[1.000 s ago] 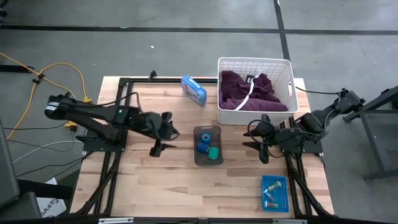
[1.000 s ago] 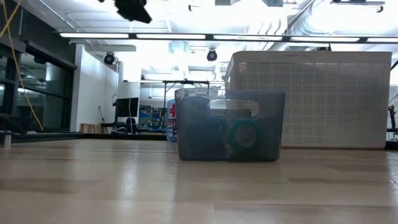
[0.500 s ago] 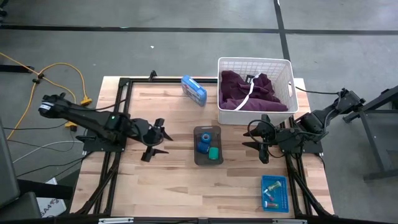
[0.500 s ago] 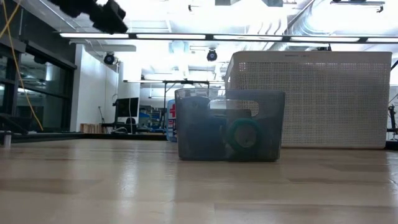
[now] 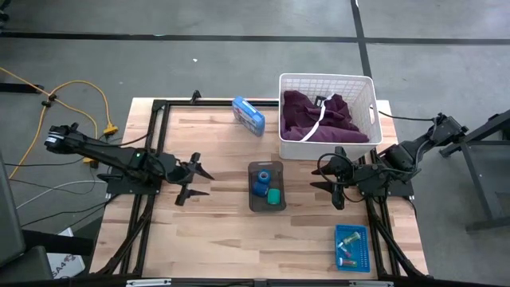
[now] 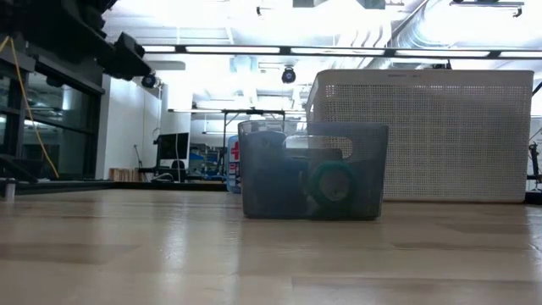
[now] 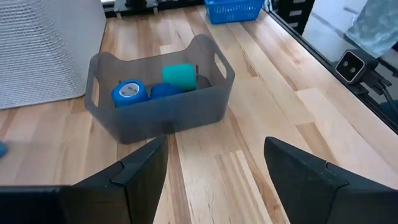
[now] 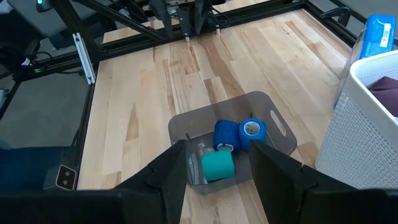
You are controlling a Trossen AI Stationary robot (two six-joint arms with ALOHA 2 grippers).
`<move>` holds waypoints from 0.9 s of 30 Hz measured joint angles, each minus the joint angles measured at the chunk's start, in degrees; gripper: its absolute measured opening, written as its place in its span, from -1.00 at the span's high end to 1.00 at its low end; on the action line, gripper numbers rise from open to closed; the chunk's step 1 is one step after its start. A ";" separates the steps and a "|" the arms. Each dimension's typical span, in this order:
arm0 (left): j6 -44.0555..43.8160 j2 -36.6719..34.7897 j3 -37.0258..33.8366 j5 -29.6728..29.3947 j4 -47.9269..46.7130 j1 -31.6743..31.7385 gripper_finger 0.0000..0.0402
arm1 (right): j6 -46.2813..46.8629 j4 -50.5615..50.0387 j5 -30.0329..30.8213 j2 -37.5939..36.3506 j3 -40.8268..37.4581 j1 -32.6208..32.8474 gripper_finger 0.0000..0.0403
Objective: Pick & Place Medicine items
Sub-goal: Return to Home Position
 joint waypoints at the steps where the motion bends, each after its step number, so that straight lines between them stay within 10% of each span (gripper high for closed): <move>1: 0.00 -0.92 -0.89 -0.02 0.62 0.00 -0.28 | -0.01 0.00 0.00 0.00 0.01 -0.01 0.20; 27: 1.57 -22.18 -19.02 -1.77 11.01 0.02 -0.28 | -0.02 -0.04 0.00 0.02 0.02 -0.02 0.20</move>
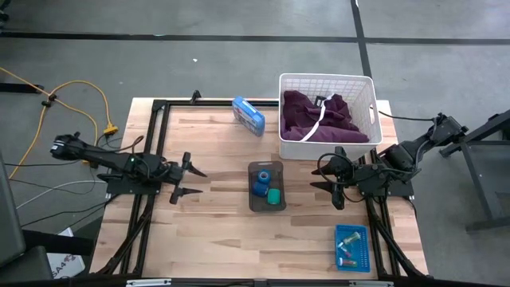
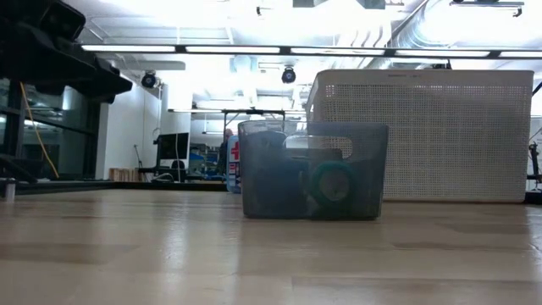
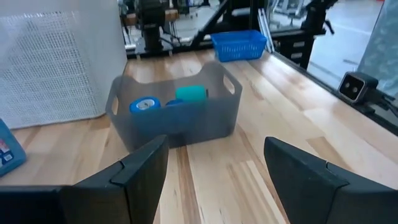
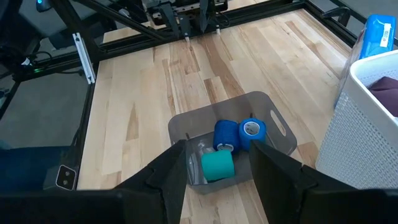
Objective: Pick & Place Medicine items
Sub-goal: Return to Home Position
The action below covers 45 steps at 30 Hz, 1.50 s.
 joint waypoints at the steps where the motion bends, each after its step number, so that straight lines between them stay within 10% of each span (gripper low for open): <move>1: 0.00 -0.74 -0.67 0.00 0.68 0.00 -0.28 | 0.02 0.02 0.00 -0.02 -0.02 0.02 0.20; 45: 0.00 -14.29 -4.66 0.66 -3.66 0.07 -0.28 | 0.00 0.00 -0.01 -0.02 -0.02 0.02 0.20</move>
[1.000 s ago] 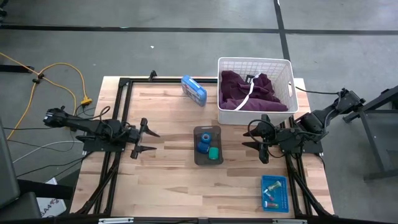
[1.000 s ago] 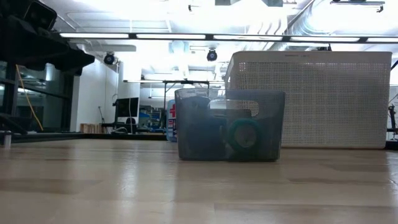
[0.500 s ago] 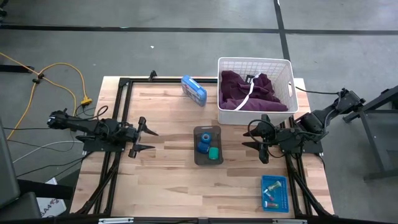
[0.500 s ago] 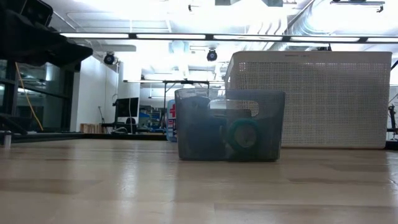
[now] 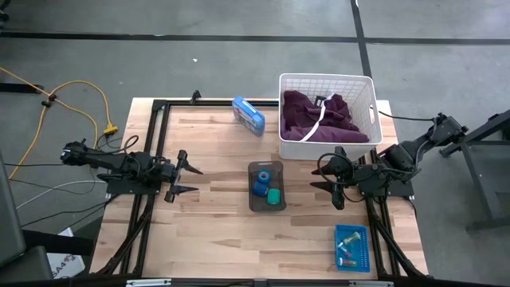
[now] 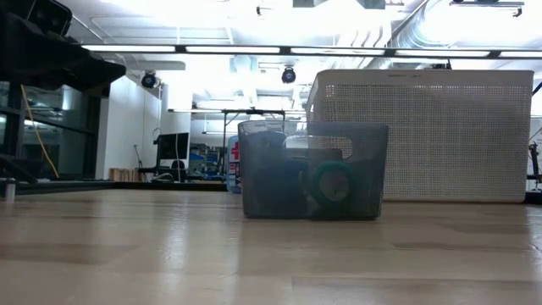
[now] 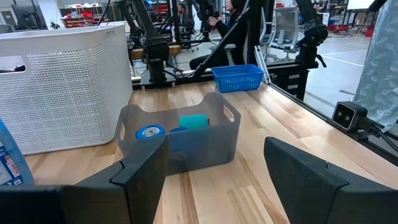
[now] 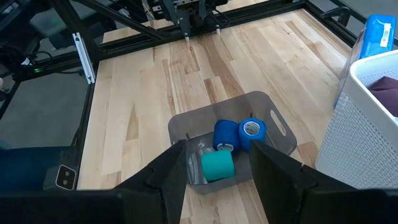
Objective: Pick & Place Medicine items
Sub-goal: Return to Home Position
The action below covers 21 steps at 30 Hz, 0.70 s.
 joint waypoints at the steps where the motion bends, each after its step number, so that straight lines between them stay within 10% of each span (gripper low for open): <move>1: 0.00 0.00 0.00 0.02 0.00 0.00 -0.28 | 0.01 0.00 -0.01 0.00 0.01 -0.01 0.20; 21: -0.35 -1.36 0.00 3.01 -0.39 4.13 -0.28 | 0.02 0.00 -0.01 0.00 0.01 0.01 0.20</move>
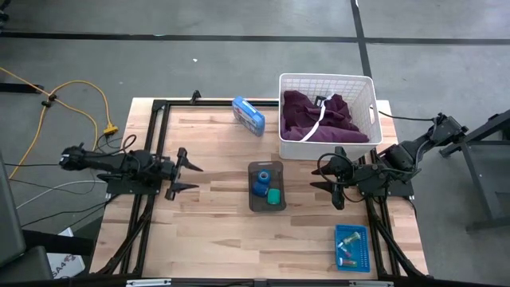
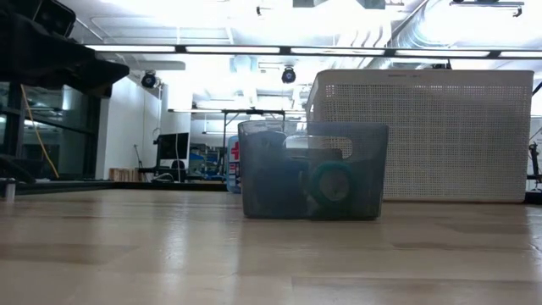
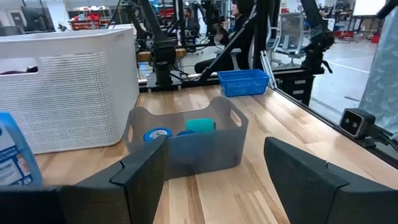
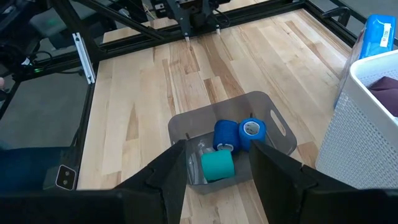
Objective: Pick & Place Medicine items
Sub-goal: Return to Home Position
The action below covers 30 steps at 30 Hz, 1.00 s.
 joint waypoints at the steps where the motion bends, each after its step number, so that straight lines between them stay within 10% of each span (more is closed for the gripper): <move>1: -0.26 0.00 0.00 0.08 -0.02 0.38 -0.28 | -0.01 0.00 0.00 0.00 0.00 -0.01 0.20; 30: 0.90 1.16 -0.02 0.11 0.00 1.49 -0.28 | -0.01 0.00 0.01 0.00 0.00 -0.01 0.20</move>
